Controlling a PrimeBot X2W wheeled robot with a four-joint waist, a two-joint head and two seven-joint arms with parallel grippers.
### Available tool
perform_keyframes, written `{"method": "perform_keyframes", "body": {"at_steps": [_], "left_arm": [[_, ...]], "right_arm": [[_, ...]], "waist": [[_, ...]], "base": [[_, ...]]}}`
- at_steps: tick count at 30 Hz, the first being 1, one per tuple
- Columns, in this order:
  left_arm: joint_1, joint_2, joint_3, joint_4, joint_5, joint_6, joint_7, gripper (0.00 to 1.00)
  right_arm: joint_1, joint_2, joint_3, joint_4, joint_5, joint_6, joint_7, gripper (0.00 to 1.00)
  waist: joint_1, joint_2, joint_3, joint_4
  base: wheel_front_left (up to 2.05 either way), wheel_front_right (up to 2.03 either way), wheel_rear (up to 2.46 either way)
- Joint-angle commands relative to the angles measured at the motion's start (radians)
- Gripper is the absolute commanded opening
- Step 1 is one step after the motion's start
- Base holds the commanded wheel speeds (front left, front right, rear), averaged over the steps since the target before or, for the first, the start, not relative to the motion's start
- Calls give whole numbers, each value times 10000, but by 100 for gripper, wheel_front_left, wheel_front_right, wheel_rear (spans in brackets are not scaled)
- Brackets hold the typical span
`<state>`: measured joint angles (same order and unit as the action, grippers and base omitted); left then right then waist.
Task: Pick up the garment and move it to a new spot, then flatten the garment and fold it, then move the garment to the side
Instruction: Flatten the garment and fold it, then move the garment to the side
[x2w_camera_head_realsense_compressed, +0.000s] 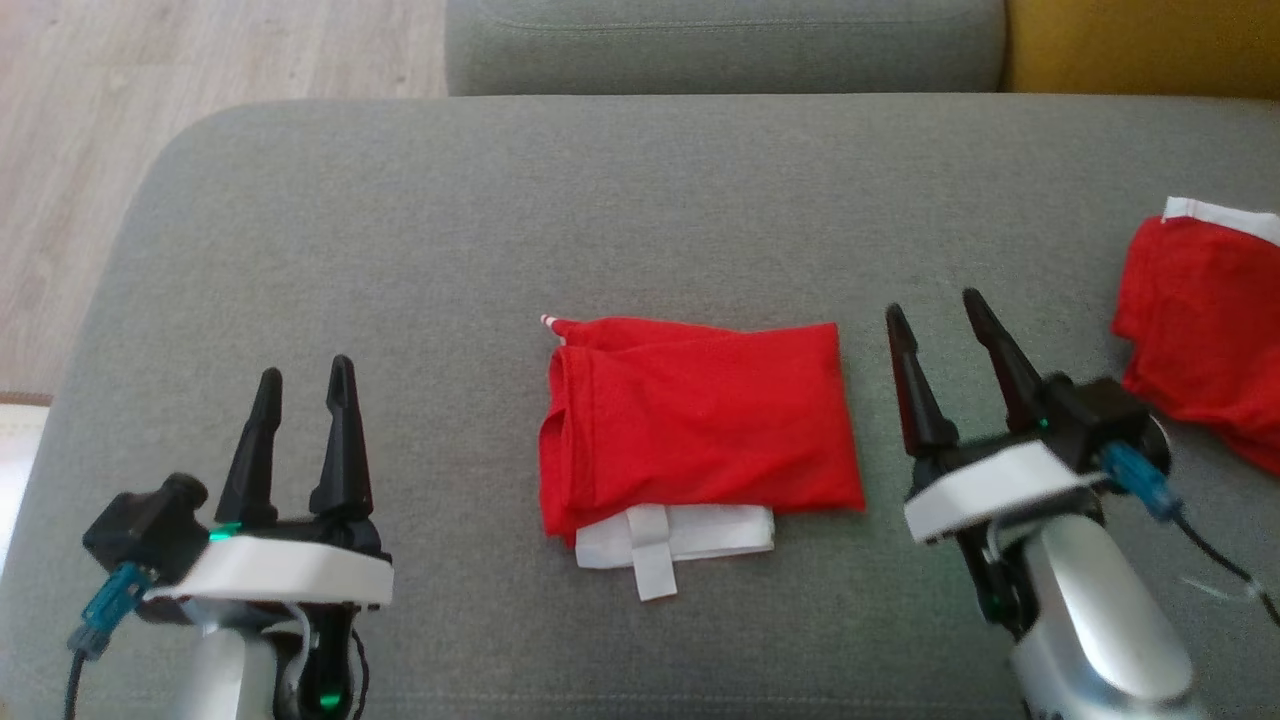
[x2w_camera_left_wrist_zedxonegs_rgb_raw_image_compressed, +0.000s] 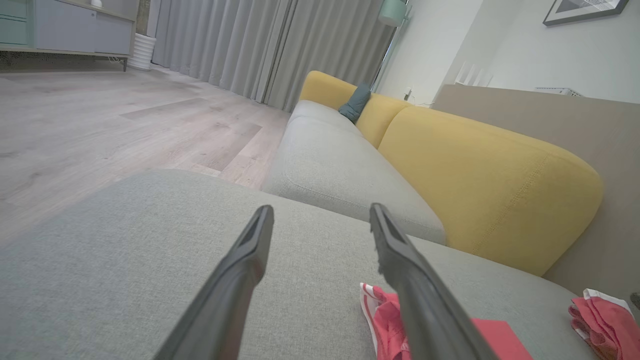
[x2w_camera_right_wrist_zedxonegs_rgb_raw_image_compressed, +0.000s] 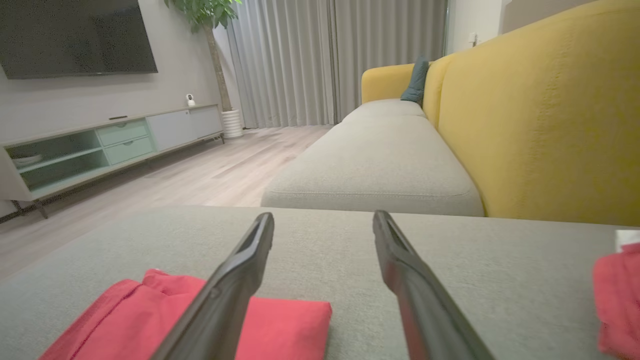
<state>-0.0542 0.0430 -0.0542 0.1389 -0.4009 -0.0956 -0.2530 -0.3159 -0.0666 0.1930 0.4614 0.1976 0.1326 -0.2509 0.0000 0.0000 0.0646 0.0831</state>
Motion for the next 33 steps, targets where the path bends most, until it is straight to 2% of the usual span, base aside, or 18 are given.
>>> {"method": "perform_keyframes", "body": {"at_steps": [1, 8, 16, 27, 33], "left_arm": [[-463, 72, 271, -404, -69, 83, -88, 100], [-250, 72, 185, -548, 382, 110, -88, 100], [-80, 72, 110, -609, 615, 114, -88, 100], [-98, 72, 15, -633, 610, 87, -88, 100], [-246, 72, -86, -514, 533, 42, -88, 100]], "right_arm": [[78, 161, -68, -849, -489, -19, -108, 100], [1397, 162, -797, -2139, -584, -19, -108, 100], [1953, 163, -833, -2589, -243, -19, -108, 100], [1902, 163, -783, -2355, -79, -19, -109, 100], [1409, 164, -63, -1264, 775, -19, 395, 100]], "waist": [[0, 0, 23, -128], [0, 0, -6, -351], [0, 0, 112, -401], [0, 0, 218, -255], [0, 0, 529, 39]], "base": [[0, 0, 0], [0, 0, 0], [0, 0, 0], [0, 0, 0], [0, 0, 0]]}}
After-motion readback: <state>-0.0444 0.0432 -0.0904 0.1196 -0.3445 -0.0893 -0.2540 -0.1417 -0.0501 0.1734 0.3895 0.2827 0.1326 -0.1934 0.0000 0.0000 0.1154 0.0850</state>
